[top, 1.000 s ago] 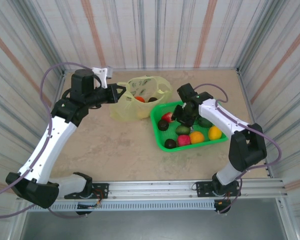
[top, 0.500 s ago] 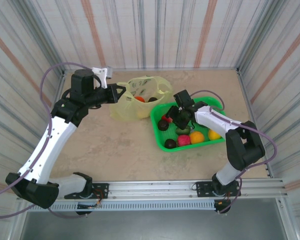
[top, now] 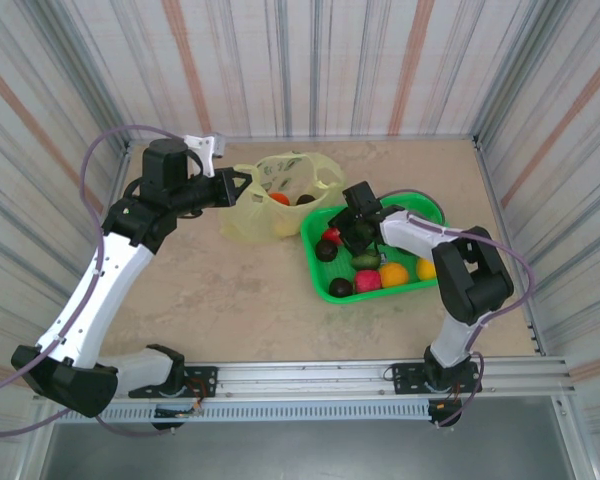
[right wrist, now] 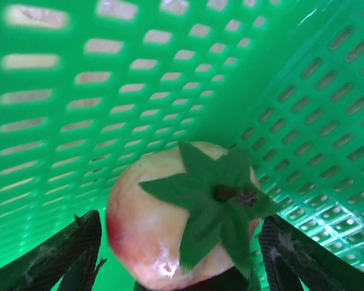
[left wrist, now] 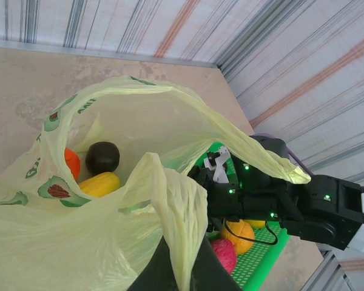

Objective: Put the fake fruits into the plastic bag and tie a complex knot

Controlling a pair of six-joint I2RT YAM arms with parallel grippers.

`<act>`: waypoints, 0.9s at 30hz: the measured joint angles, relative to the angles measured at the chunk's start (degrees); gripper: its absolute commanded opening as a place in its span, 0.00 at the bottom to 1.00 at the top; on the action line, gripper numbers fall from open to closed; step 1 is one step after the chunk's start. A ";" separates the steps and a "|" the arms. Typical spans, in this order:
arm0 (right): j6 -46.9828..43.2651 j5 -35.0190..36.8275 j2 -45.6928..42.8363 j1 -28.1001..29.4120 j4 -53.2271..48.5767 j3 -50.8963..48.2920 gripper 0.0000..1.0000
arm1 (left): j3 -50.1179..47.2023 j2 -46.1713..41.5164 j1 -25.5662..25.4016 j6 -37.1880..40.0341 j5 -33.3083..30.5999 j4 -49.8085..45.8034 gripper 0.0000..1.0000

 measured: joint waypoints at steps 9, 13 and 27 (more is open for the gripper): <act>0.17 0.02 2.08 -0.26 0.61 0.00 0.57 | -0.11 0.00 0.00 0.02 0.00 -0.07 0.00; 0.15 0.04 1.90 -0.37 0.94 0.00 0.54 | -0.11 0.00 0.00 0.02 -0.02 -0.09 0.00; -2.75 3.72 -15.30 -2.32 0.02 -4.11 0.49 | -0.11 -0.31 0.00 0.37 -0.42 -0.31 0.00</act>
